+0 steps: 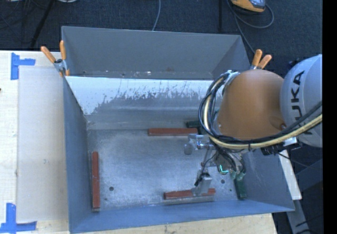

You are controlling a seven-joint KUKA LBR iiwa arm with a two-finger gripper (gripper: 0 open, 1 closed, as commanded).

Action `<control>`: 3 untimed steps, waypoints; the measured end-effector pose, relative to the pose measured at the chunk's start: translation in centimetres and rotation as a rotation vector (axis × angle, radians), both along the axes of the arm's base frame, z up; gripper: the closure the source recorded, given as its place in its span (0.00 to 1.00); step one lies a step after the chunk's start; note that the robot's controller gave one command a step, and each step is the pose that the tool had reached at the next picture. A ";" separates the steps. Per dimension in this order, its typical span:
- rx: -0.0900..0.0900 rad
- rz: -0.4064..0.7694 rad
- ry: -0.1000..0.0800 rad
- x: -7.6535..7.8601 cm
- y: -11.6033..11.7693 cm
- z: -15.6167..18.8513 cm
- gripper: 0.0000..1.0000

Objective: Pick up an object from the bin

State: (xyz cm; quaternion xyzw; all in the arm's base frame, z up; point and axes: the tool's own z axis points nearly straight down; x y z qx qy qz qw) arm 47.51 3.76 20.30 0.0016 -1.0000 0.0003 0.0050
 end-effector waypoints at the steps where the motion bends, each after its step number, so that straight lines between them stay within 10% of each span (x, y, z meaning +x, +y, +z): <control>1: 0.002 0.119 -0.023 -0.2 -2.9 -13.3 0.00; 3: 0.002 0.169 -0.010 -0.5 -3.3 -9.5 0.00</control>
Offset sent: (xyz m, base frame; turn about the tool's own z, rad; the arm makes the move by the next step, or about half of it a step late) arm -0.0062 -0.0284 -0.1330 -0.1228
